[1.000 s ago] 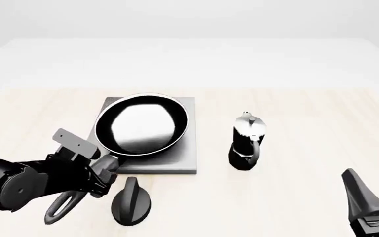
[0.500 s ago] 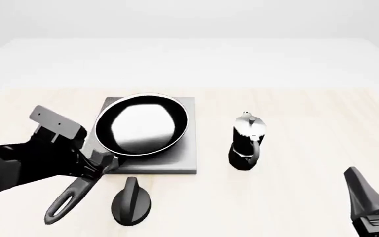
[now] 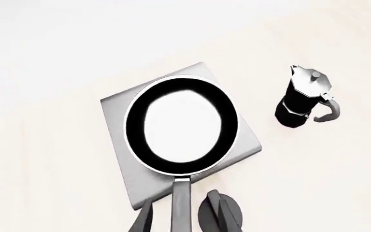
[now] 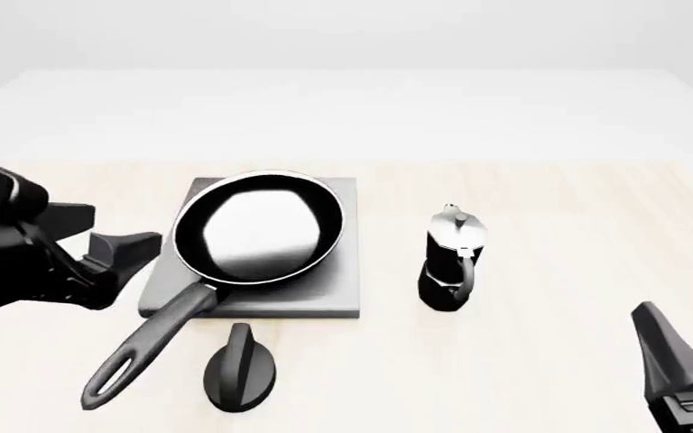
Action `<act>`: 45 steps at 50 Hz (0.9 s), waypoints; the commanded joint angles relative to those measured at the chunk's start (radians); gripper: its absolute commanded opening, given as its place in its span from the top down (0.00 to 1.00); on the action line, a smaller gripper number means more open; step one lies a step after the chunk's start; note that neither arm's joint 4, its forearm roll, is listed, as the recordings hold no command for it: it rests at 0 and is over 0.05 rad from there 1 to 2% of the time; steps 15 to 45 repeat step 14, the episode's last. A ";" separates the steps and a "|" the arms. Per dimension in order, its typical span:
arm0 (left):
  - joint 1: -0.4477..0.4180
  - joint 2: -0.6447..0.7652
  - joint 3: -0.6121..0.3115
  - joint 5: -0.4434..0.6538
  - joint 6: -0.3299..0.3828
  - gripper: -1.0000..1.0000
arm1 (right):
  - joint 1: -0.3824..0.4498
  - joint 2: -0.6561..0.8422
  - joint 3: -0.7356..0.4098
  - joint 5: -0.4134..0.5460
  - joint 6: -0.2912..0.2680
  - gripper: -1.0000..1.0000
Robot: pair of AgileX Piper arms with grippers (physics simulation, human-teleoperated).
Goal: Turn on the stove and put the frying pan on it.
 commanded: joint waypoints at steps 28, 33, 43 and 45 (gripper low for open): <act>0.028 -0.315 -0.022 0.079 -0.011 0.00 | 0.018 0.000 -0.073 0.037 0.001 0.00; 0.028 -0.315 -0.022 0.079 -0.011 0.00 | 0.018 0.000 -0.073 0.037 0.001 0.00; 0.028 -0.315 -0.022 0.079 -0.011 0.00 | 0.018 0.000 -0.073 0.037 0.001 0.00; 0.028 -0.315 -0.022 0.079 -0.011 0.00 | 0.018 0.000 -0.073 0.037 0.001 0.00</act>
